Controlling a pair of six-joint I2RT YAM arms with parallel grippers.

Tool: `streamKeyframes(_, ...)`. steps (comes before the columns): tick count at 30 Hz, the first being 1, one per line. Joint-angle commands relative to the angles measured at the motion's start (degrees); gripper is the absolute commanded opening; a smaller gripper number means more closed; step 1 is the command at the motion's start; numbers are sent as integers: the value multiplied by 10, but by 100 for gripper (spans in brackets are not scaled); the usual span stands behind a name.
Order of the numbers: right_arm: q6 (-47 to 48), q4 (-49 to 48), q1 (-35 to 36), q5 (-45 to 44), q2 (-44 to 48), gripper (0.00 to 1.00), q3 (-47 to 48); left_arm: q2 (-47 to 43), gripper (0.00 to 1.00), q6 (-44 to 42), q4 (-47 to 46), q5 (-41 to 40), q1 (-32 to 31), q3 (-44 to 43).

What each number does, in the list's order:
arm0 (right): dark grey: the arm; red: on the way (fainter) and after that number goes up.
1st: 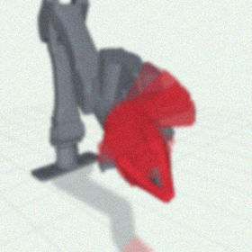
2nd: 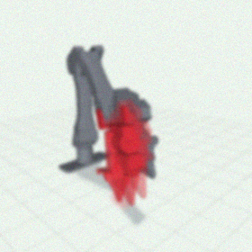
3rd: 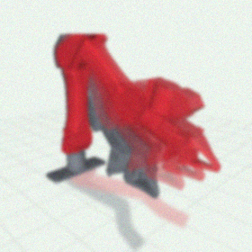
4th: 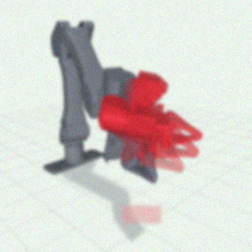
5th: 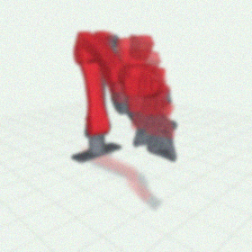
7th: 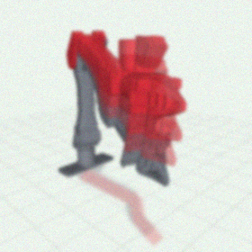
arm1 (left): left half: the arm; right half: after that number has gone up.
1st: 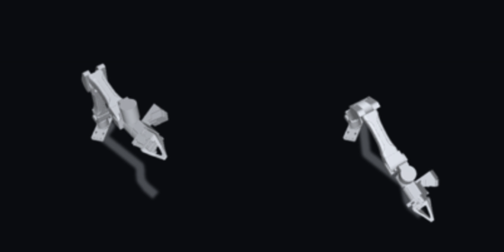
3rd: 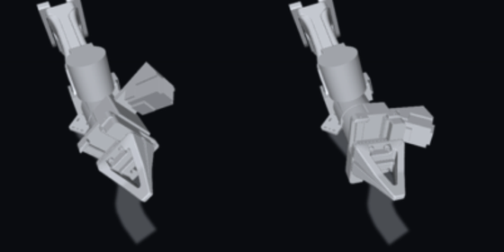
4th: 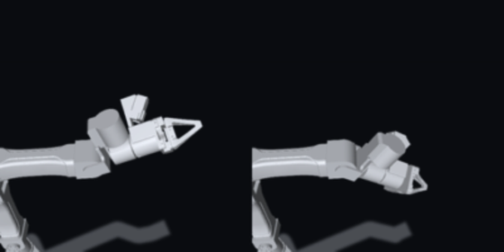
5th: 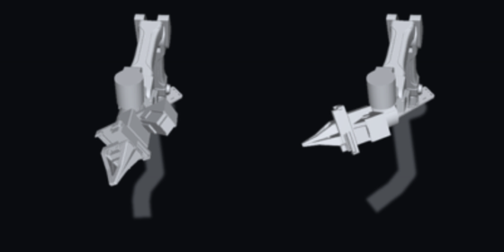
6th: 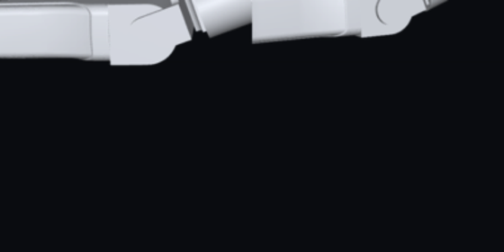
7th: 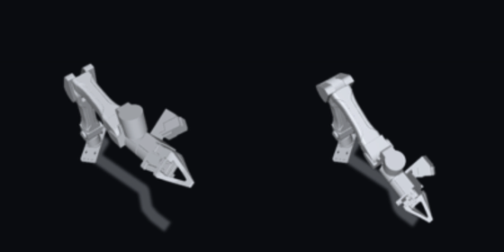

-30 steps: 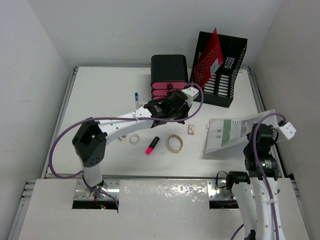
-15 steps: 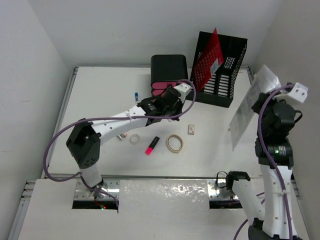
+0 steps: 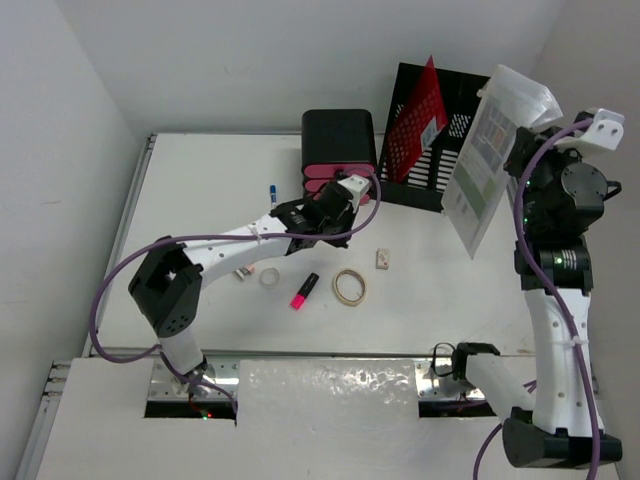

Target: Organize the desk

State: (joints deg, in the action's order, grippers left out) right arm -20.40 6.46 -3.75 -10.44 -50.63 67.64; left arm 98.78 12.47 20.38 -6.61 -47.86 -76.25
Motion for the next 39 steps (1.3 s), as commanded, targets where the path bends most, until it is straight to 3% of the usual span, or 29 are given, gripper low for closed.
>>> streamKeyframes(1, 11, -129, 1, 23, -15, 0, 19, -36, 0, 9, -14, 1, 14, 16)
streamKeyframes(39, -51, -566, 13, 14, -445, 0, 113, -18, 0, 20, 27, -12, 109, 24)
